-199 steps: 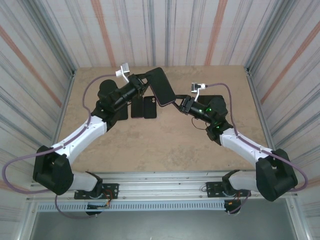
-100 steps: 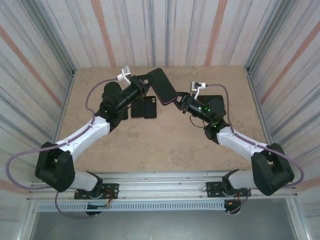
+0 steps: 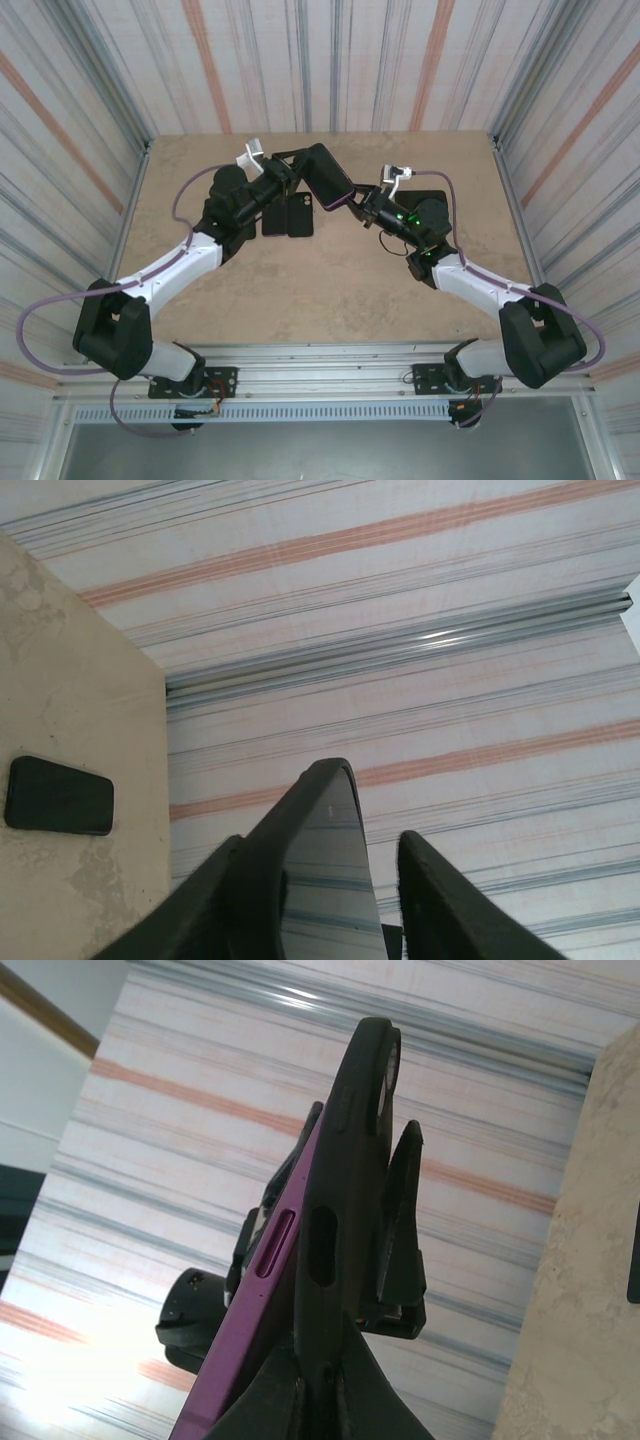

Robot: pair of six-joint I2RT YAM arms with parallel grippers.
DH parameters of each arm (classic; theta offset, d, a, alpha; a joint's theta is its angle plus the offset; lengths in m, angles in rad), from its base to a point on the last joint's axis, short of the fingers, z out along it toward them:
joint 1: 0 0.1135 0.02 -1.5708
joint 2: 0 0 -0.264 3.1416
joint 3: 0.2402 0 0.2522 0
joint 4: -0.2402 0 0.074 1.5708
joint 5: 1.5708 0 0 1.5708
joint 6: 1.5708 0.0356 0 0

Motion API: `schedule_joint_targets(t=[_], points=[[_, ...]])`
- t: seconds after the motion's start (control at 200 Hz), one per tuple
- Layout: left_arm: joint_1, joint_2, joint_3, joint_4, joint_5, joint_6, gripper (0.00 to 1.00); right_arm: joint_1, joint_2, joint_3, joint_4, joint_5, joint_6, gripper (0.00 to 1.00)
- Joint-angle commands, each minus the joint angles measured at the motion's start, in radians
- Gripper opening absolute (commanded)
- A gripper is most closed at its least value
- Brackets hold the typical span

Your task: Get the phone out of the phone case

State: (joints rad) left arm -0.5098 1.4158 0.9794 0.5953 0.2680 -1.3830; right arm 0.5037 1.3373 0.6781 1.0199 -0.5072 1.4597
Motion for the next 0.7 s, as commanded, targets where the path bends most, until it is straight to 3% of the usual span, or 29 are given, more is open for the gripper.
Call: schedule_joint_targets(t=[0.0, 0.225, 0.351, 0.696], points=[[0.009, 0.004, 0.003, -0.006, 0.005, 0.006, 0.5, -0.01, 0.005, 0.005, 0.088, 0.045, 0.034, 0.0], [-0.019, -0.04, -0.033, -0.07, -0.026, 0.019, 0.64, -0.017, 0.027, 0.018, 0.091, 0.119, 0.025, 0.0], [-0.059, -0.068, -0.036, -0.108, -0.052, 0.03, 0.67, -0.016, 0.052, 0.03, 0.106, 0.179, 0.013, 0.0], [-0.235, -0.173, -0.065, -0.228, -0.259, -0.056, 0.69, 0.004, 0.106, 0.057, 0.093, 0.357, -0.051, 0.0]])
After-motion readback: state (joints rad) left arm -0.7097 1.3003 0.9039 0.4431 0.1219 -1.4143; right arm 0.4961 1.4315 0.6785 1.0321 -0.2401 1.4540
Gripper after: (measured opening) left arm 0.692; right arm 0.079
